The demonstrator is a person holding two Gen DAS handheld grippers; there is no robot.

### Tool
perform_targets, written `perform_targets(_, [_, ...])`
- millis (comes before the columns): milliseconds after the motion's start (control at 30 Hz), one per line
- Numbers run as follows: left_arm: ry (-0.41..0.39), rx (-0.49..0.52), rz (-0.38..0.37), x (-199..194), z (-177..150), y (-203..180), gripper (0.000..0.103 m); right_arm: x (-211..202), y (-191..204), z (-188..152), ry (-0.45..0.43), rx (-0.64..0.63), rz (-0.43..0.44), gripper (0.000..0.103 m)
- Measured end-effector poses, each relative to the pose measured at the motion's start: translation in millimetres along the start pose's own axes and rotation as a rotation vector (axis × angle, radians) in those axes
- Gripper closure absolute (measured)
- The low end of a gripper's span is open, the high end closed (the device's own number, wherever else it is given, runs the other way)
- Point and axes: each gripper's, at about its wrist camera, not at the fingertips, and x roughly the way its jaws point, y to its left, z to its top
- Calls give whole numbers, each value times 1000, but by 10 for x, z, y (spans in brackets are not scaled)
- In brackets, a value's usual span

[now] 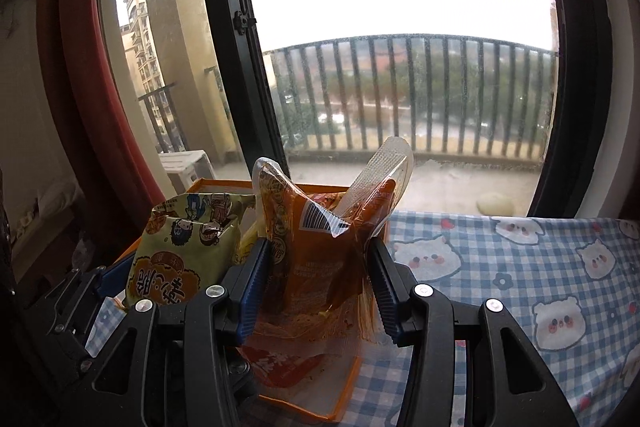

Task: Organize snacks
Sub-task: 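Lift both held packets and carry them over the orange box, then open both tools to release the packets into the orange box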

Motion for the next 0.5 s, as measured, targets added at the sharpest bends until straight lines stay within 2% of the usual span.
perform_targets(300, [55,-41,101,306,-123,295,23,428,292,-178,80,35,52,52])
perform_targets(433, [111,-59,127,480,-160,408,22,632,434,-233,128,43,71,51])
perform_targets(500, [103,-22,164,467,-144,378,19,705,489,-284,143,51,83,51])
